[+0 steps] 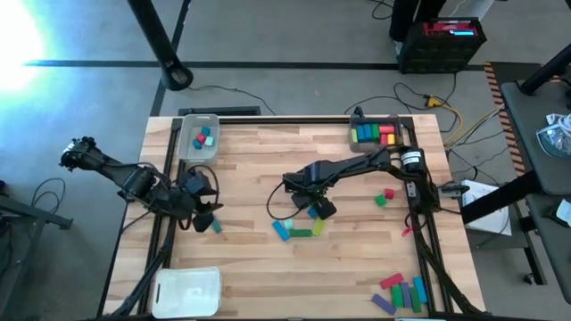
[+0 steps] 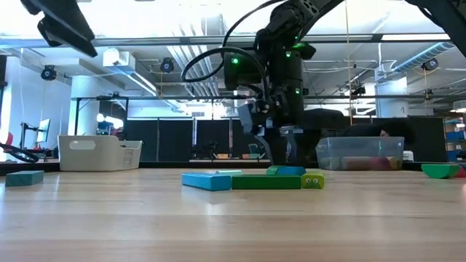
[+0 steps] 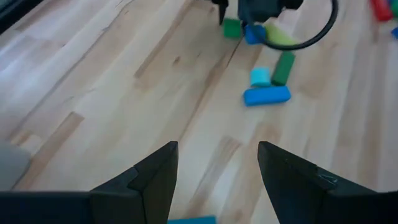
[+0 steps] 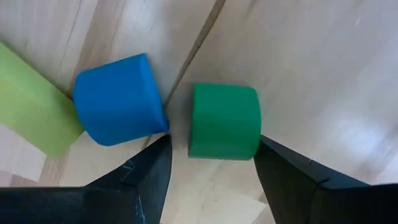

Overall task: Sort blocks
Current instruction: Put the left green half cylindrical block into the gray bin

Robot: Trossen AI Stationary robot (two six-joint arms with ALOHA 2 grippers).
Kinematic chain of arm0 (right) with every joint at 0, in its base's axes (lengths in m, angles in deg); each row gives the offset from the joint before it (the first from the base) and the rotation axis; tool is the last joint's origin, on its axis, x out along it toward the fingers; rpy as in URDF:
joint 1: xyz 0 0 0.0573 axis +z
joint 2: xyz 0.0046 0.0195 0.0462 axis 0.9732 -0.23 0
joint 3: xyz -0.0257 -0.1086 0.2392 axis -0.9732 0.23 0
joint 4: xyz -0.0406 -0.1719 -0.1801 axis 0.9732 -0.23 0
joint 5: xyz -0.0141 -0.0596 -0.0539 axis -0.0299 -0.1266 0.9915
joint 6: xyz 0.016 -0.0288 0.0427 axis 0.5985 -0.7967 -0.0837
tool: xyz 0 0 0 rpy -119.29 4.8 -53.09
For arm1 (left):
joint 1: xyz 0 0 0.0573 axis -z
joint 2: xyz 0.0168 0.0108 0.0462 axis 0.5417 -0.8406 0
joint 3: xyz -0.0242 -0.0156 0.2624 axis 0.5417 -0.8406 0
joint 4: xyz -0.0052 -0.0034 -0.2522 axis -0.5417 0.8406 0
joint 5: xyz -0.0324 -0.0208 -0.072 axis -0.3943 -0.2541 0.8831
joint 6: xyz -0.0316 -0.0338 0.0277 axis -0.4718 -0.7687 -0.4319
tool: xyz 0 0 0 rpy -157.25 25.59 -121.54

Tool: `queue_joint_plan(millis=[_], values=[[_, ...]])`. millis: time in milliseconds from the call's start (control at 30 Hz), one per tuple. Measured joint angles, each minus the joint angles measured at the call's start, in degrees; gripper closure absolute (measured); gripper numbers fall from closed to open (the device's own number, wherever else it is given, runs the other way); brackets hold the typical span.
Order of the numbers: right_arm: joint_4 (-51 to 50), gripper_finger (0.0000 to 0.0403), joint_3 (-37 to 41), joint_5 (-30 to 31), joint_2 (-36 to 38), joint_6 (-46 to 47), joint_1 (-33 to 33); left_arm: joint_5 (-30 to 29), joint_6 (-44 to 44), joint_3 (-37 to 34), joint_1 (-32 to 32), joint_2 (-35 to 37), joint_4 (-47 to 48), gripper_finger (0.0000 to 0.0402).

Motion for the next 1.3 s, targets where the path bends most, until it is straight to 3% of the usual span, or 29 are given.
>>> queue_joint_plan(millis=[267,567,667,867,1000,1167,1300], values=[[2.1,0.0191,0.1,-1.1,0.0,5.8,0.0,-0.4,4.3,0.0,0.0,-0.1,2.9,0.0196],[3.2,0.0201,0.2,-1.3,0.0,8.2,0.0,0.8,20.6,0.0,0.0,-3.6,2.8,0.0196],[4.2,0.0213,0.3,-1.5,0.0,9.5,-0.2,2.4,26.0,0.0,0.0,-6.4,2.8,0.0196],[4.6,0.0261,0.7,-1.7,0.0,12.5,-0.2,1.0,25.4,0.0,0.2,-10.1,0.5,0.0196],[3.2,0.0277,-0.6,-2.5,0.4,16.7,-0.3,-3.5,24.9,0.0,0.5,-8.3,-1.7,0.0196],[0.0,0.0277,-4.9,-3.2,6.2,22.9,-0.9,-14.5,25.3,-0.3,0.7,-3.5,-3.2,0.0196],[1.0,0.0277,-8.0,-6.3,11.5,29.6,-2.8,-21.9,32.3,-2.2,0.5,-1.5,-10.5,0.0195]])
